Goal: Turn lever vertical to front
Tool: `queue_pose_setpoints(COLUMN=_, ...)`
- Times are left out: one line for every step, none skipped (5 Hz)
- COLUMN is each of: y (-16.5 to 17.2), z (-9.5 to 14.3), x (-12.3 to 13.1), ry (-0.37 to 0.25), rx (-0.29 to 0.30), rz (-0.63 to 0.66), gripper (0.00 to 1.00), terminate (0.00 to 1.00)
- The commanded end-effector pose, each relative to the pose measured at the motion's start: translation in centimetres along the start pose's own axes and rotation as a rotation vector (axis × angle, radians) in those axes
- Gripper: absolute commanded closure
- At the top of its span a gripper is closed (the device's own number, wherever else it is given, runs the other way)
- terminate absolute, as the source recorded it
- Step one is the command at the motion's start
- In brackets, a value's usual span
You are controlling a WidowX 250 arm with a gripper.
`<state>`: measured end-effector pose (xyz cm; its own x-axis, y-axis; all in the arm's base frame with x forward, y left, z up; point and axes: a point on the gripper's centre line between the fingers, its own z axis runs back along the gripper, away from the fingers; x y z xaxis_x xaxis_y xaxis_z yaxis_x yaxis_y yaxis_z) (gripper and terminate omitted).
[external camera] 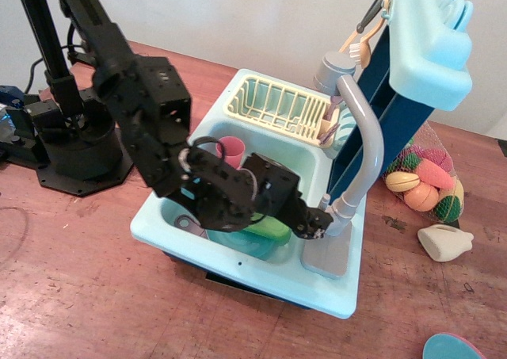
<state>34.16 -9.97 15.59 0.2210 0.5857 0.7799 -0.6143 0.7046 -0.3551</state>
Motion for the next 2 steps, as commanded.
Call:
queue_pose_setpoints(y=3.4, z=1.91, x=1.22, ry=-0.173, rx=-0.085, rz=0.204, gripper=0.0, terminate=0.0)
queue_pose_setpoints(y=4.01, z=2.38, x=0.82, ry=-0.185, rx=-0.032, rz=0.267, gripper=0.0, terminate=0.0)
